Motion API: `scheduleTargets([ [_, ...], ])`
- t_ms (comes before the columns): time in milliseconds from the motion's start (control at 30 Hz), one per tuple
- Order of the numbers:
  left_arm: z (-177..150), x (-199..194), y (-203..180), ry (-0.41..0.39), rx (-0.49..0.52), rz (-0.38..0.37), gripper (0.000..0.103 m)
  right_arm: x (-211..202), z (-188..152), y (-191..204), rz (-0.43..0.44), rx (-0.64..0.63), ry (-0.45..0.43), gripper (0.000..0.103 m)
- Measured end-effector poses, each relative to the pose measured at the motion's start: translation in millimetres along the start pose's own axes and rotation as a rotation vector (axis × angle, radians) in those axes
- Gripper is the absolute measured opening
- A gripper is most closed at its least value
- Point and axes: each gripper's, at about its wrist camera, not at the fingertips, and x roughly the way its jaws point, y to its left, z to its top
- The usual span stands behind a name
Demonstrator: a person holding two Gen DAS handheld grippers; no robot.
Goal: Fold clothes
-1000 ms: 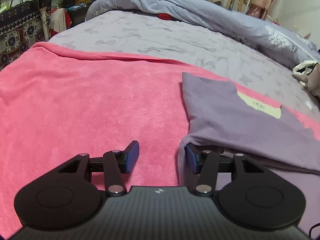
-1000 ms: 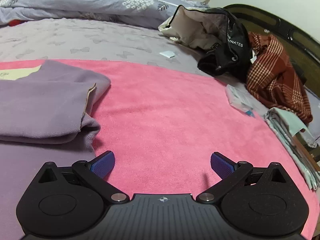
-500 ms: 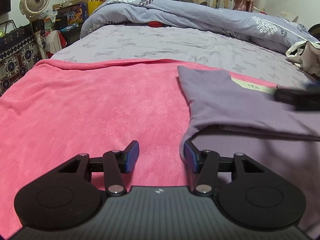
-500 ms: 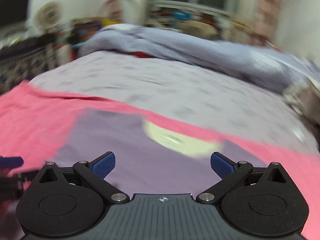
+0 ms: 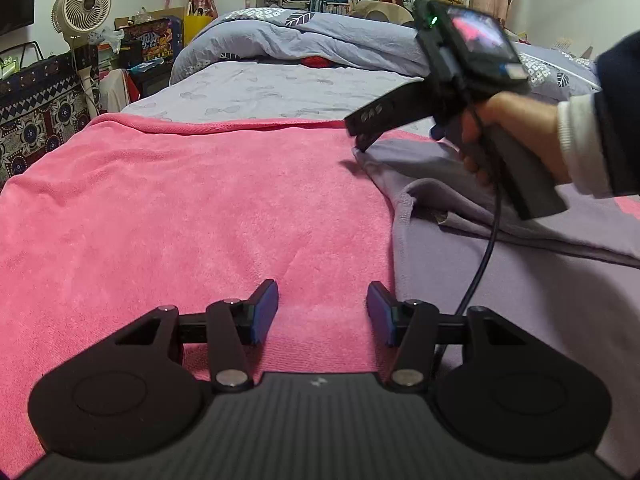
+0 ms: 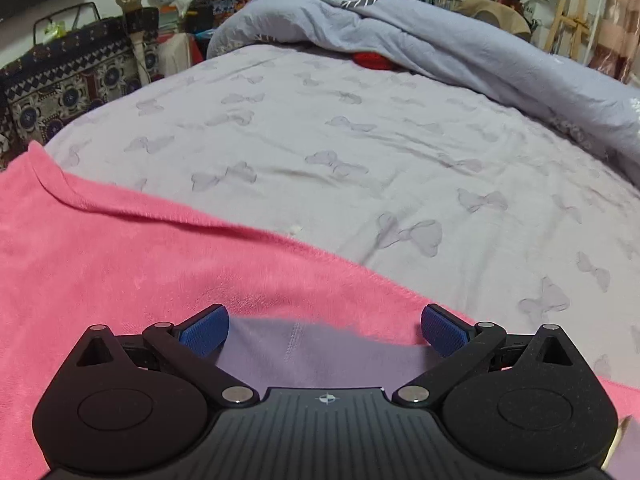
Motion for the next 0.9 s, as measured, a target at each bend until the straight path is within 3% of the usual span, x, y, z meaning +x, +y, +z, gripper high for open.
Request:
scheduleTargets([
  [133, 0, 0, 0, -0.004, -0.004, -0.005, 0.057, -45, -20, -2, -0.098, -0.051, -0.076, 0.103],
  [233, -1, 0, 0, -0.009, -0.004, -0.006, 0.057, -65, -45, 12, -0.106, -0.123, -0.124, 0.103],
  [367, -3, 0, -1, -0.016, 0.002, -0.001, 0.057, -13, -34, 42, -0.186, -0.253, -0.134, 0.103],
  [467, -3, 0, -1, -0.018, 0.002, -0.002, 0.057, 25, 6, 34, -0.170, -0.146, -0.080, 0.103],
  [500, -3, 0, -1, -0.018, 0.003, -0.002, 0.057, 32, 17, 31, -0.185, -0.129, -0.018, 0.103],
  [533, -3, 0, -1, -0.018, 0.003, -0.001, 0.057, 33, 25, 27, -0.178, -0.104, 0.026, 0.103],
  [600, -3, 1, -2, -0.019, 0.005, -0.001, 0.057, 12, 19, 21, -0.154, -0.087, 0.006, 0.103],
  [633, -3, 1, -2, -0.018, 0.007, -0.012, 0.061, -1, 11, 19, -0.143, -0.095, -0.018, 0.103],
  [733, -2, 3, -5, -0.006, 0.036, -0.061, 0.086, -43, -29, 19, -0.109, -0.170, -0.053, 0.103],
  [833, -1, 6, -9, 0.001, 0.056, -0.027, 0.092, -60, -64, 25, -0.113, -0.222, -0.060, 0.103],
  [900, -1, 7, -10, 0.003, 0.056, -0.020, 0.095, -47, -59, 28, -0.126, -0.217, -0.075, 0.103],
])
